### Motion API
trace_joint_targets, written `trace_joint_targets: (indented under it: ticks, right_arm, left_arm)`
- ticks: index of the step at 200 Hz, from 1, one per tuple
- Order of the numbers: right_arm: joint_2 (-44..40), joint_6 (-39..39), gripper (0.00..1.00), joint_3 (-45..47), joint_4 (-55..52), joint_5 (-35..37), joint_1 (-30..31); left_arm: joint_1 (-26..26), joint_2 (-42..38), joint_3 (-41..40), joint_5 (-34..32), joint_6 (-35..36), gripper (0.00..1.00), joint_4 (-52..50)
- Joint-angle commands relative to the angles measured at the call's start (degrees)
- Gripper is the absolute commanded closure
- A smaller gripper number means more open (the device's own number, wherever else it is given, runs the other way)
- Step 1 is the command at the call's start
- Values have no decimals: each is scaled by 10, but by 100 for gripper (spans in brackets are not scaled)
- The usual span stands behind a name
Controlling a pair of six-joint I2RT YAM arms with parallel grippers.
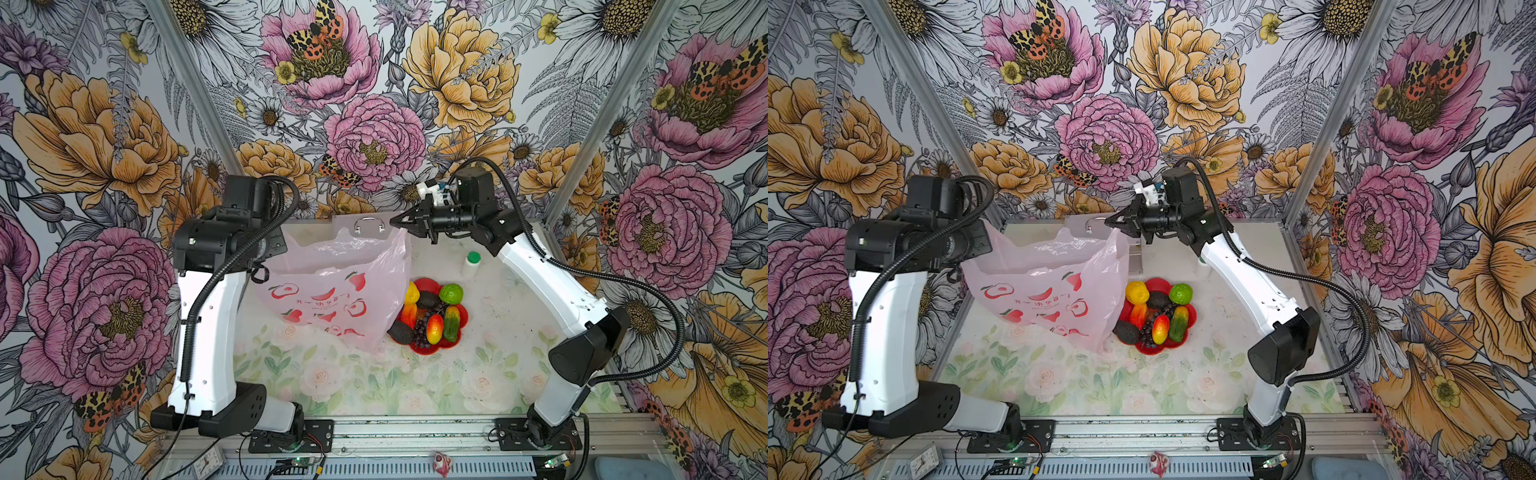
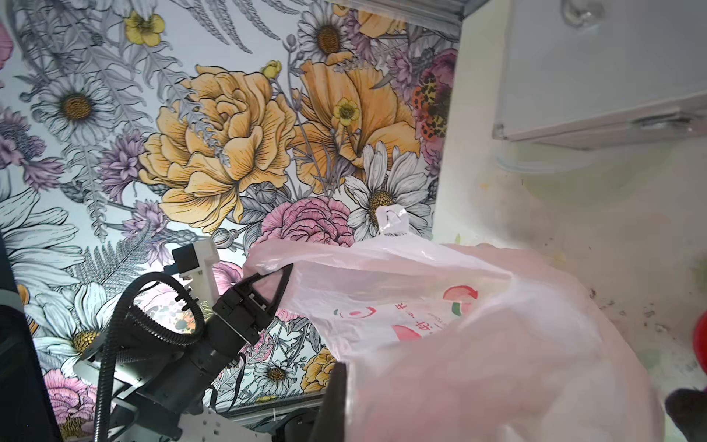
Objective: Place the fruits into the plastic bag
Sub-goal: Shake the plastic bag at the middle-left of the table.
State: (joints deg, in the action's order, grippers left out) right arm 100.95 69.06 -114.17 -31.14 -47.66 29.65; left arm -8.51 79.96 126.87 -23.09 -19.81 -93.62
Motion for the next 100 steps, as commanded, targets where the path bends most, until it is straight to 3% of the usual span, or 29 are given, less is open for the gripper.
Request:
trace_joint_targets:
  ticks: [1,23,39,58,82,100]
  right_arm:
    - [-1,-40,100,-37,10,-11,-4]
    - [42,-68,100,-77,10,-9,0]
    - [104,-88,100,-157,10,6,8]
    - [221,-91,100,-341,9,16,21]
    - [359,-71,100,-650,47,69,23]
    - [335,-88,100,-645,162,98,18]
  left_arm:
    - [-3,-36,21,-2,-26,100,3]
    - [-2,-72,13,-38,-39,100,4]
    - [-2,-91,17,-60,-49,100,8]
    - [-3,-102,28,-77,-48,100,29]
    - [-4,-113,41,-60,-32,100,118]
    - [-5,-126,53,-32,-24,100,218]
